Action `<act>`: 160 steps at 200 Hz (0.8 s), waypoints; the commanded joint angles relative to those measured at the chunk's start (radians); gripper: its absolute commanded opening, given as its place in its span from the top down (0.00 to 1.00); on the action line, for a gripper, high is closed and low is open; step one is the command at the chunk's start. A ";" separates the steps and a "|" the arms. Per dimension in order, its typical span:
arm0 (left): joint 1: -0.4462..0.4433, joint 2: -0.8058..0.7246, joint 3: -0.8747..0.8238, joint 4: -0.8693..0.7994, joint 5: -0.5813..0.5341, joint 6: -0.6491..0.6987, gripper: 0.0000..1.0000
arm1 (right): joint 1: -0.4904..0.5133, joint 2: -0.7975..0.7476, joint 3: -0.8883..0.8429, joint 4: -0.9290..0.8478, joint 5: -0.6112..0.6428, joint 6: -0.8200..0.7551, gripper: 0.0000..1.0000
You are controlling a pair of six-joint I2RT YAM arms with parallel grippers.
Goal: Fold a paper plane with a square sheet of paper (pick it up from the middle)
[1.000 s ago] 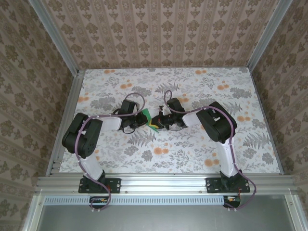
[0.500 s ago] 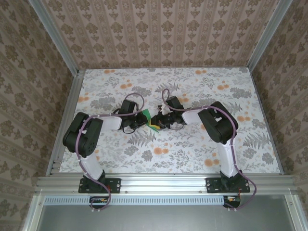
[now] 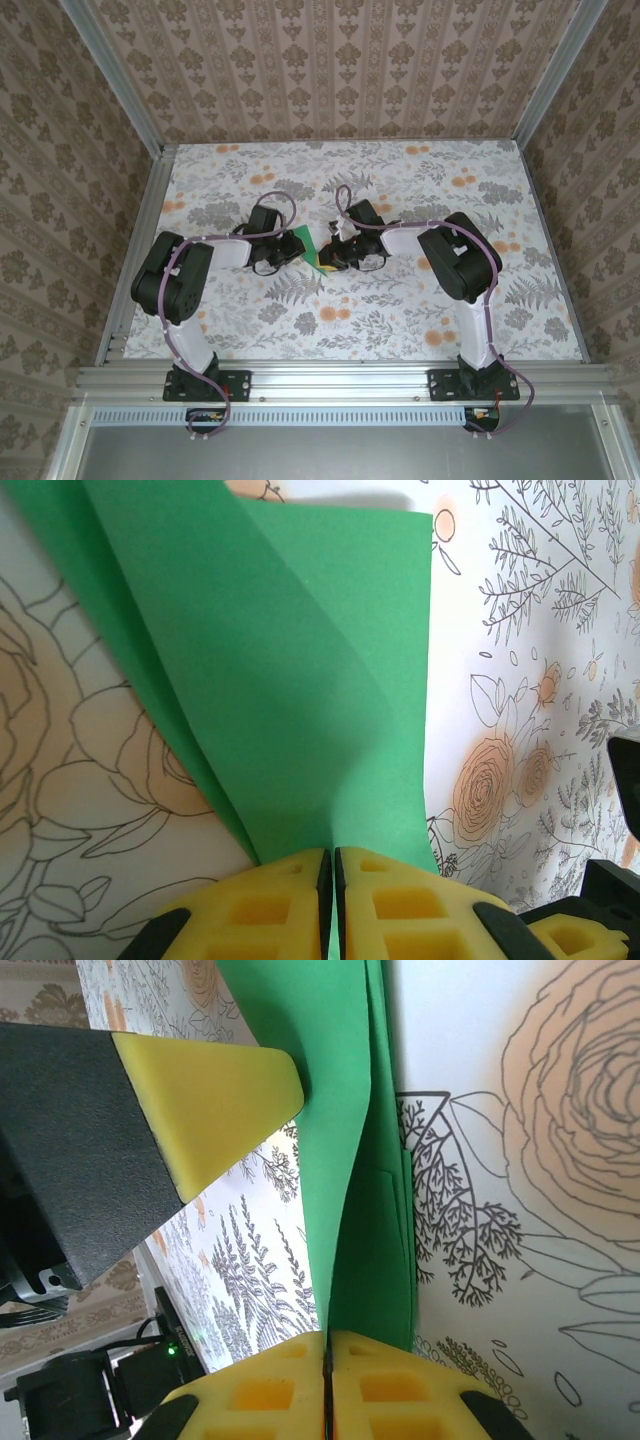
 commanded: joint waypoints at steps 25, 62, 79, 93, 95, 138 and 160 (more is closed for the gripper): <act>0.015 0.044 0.002 -0.095 -0.057 -0.004 0.86 | -0.006 -0.002 -0.011 -0.069 0.016 -0.028 0.96; 0.017 0.047 0.007 -0.105 -0.058 -0.004 0.86 | -0.007 0.004 -0.019 -0.105 0.034 -0.051 0.96; 0.017 0.048 0.010 -0.108 -0.057 -0.003 0.86 | -0.006 0.012 -0.017 -0.128 0.044 -0.066 0.96; 0.017 0.048 0.012 -0.112 -0.057 -0.004 0.86 | -0.006 0.019 -0.011 -0.155 0.059 -0.082 0.95; 0.018 0.048 0.012 -0.112 -0.058 -0.004 0.86 | -0.006 0.019 -0.011 -0.158 0.062 -0.084 0.95; 0.017 0.051 0.019 -0.122 -0.057 0.000 0.86 | -0.004 0.009 0.007 -0.217 0.079 -0.137 0.92; 0.019 0.053 0.020 -0.126 -0.058 0.001 0.86 | -0.006 -0.027 0.005 -0.228 0.060 -0.156 0.87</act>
